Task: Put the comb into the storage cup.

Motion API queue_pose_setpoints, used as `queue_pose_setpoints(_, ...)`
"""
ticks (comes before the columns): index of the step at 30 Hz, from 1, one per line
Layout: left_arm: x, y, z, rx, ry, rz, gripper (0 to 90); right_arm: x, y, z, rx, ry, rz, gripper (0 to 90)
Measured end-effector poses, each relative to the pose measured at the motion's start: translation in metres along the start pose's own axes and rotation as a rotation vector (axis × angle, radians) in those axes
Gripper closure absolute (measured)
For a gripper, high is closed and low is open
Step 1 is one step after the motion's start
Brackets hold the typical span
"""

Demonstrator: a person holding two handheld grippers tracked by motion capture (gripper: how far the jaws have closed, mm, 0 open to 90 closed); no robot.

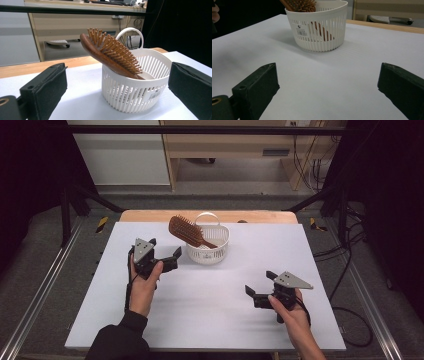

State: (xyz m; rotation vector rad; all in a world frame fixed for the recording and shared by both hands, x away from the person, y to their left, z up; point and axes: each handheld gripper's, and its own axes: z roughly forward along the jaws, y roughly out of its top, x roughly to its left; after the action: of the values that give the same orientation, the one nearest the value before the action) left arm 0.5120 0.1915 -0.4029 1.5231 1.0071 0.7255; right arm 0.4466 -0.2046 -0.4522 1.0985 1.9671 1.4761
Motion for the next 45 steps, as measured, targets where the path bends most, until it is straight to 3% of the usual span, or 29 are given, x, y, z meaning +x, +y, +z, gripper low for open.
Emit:
queue_pose_setpoints(11, 0.005, -0.005, -0.012, -0.010, 0.004, -0.011, 1.7, 0.001, 0.000, 0.000, 0.002, 0.000, -0.001, 3.5)
queue_pose_setpoints(23, 0.016, -0.010, -0.035, 0.009, 0.009, 0.006, 1.8, 0.001, 0.000, 0.000, 0.006, -0.005, -0.017, 3.5)
queue_pose_setpoints(32, 0.031, 0.001, -0.082, 0.009, 0.018, 0.013, 1.8, 0.001, -0.001, -0.007, 0.005, -0.014, -0.059, 3.3)
queue_pose_setpoints(40, 0.053, 0.011, -0.132, 0.005, 0.050, 0.025, 2.0, 0.001, 0.002, -0.021, -0.038, -0.034, -0.052, 3.3)
queue_pose_setpoints(45, 0.064, 0.006, -0.155, -0.018, 0.068, 0.039, 2.1, -0.005, 0.001, -0.030, -0.075, -0.062, -0.026, 3.4)
